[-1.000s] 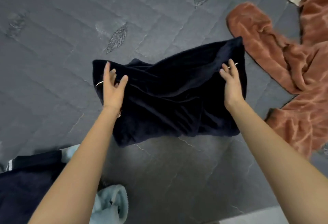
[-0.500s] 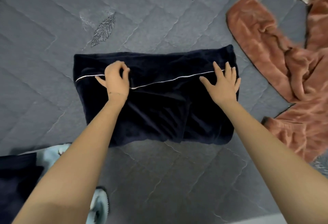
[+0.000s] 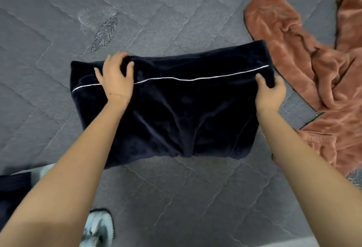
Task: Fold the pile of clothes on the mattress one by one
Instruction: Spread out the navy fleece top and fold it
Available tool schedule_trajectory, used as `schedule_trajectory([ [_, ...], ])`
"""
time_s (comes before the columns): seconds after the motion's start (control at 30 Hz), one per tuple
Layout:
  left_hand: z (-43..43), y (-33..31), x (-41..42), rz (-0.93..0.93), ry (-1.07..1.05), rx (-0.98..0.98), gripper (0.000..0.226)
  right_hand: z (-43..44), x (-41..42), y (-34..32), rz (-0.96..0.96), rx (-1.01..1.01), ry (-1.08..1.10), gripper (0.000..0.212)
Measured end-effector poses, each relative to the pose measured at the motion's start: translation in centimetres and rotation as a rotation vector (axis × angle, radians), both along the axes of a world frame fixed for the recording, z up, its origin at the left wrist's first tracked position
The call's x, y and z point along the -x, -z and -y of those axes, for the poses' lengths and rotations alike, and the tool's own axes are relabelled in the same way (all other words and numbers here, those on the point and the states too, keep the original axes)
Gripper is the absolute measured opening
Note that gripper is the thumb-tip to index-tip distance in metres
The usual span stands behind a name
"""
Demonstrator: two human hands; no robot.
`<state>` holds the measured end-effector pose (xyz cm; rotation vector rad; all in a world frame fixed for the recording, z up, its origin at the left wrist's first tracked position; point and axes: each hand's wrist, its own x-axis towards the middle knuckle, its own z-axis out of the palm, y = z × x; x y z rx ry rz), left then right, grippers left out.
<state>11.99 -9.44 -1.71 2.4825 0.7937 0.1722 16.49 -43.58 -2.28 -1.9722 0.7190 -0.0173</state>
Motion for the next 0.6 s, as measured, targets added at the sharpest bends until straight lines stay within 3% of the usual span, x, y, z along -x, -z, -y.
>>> schedule_trajectory([
  [0.13, 4.5, -0.5, 1.5, -0.027, 0.296, -0.094, 0.045, 0.1, 0.9, 0.6, -0.204, -0.062, -0.074, 0.035],
  [0.3, 13.1, -0.3, 6.0, -0.02, 0.703, -0.249, 0.057, 1.2, 2.7, 0.9, -0.35, -0.377, -0.08, 0.056],
  [0.43, 16.7, 2.6, 9.4, -0.384, 0.753, -0.369, 0.072, 2.4, 3.2, 1.6, -0.353, -0.569, -0.189, 0.051],
  [0.6, 16.5, 3.9, 7.6, -0.52, 0.762, -0.363, 0.077, 2.4, 3.6, 1.5, -0.344, -0.618, -0.361, 0.07],
])
